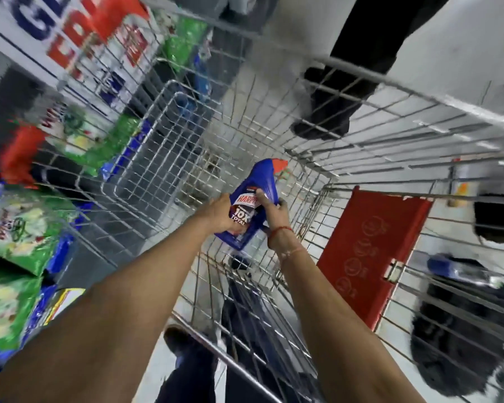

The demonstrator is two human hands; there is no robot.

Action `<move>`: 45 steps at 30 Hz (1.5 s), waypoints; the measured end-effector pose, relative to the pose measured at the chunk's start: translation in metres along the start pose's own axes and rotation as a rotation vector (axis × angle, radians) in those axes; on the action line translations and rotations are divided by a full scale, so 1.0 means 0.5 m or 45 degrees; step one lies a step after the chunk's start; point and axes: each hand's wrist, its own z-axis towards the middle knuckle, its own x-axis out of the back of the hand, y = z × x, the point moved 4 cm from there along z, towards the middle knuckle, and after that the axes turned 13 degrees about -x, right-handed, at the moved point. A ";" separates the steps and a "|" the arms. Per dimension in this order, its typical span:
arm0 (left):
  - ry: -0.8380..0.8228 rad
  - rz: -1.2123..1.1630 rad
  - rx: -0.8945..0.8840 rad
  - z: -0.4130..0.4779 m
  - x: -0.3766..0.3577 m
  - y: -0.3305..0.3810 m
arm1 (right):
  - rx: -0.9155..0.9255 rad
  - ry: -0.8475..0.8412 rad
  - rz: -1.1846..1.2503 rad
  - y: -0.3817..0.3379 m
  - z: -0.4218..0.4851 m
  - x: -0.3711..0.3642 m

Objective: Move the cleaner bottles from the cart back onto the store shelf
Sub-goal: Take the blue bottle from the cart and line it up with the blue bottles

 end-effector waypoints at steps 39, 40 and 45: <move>2.246 -0.750 -0.164 -0.862 0.506 -0.306 | 1.285 -1.521 -1.264 0.080 -0.837 -0.870; 2.249 -0.767 -0.167 -0.853 0.511 -0.307 | 1.284 -1.516 -1.281 0.073 -0.832 -0.877; 2.289 -0.772 -0.141 -0.824 0.519 -0.316 | 1.250 -1.502 -1.327 0.056 -0.806 -0.890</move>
